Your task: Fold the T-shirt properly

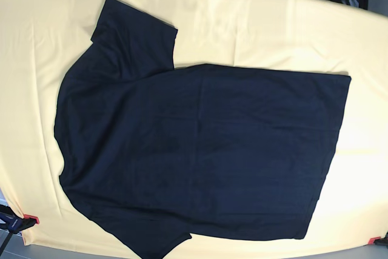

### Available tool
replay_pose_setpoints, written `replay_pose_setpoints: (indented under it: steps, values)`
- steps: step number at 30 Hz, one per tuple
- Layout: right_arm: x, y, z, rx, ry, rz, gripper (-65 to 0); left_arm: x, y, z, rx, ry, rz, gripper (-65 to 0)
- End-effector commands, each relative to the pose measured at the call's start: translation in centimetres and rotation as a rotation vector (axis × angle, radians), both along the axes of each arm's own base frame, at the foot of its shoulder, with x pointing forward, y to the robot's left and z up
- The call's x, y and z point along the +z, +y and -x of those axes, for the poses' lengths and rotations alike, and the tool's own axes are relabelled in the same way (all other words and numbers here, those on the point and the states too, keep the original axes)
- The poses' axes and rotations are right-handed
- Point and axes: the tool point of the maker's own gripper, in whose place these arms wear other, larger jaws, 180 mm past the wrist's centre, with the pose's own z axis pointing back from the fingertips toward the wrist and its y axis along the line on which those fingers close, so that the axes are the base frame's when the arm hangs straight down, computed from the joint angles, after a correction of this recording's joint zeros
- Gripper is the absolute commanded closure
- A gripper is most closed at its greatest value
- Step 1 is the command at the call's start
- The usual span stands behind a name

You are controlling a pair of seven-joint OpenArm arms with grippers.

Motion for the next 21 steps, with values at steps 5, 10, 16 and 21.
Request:
replay_pose_setpoints:
  steps: [5, 10, 16, 21]
  values:
    - [0.1, 0.1, -0.5, -0.002, -0.012, -0.008, 0.0, 0.1, -0.3, -0.2, 0.0, -0.009, 0.011, 0.0]
    - [0.1, 0.1, -0.5, -0.002, -0.013, -0.008, 0.0, 0.1, -0.3, -0.2, -0.001, -0.009, 0.013, 0.0]
    - [0.1, 0.2, -0.9, -0.006, -0.032, -0.016, 0.0, 0.1, -0.5, -0.1, -0.003, -0.007, 0.025, 0.0]
    - [0.1, -0.2, 0.6, 0.006, 0.025, 0.003, 0.0, 0.1, -0.7, 1.4, -0.036, 0.075, 0.036, 0.0]
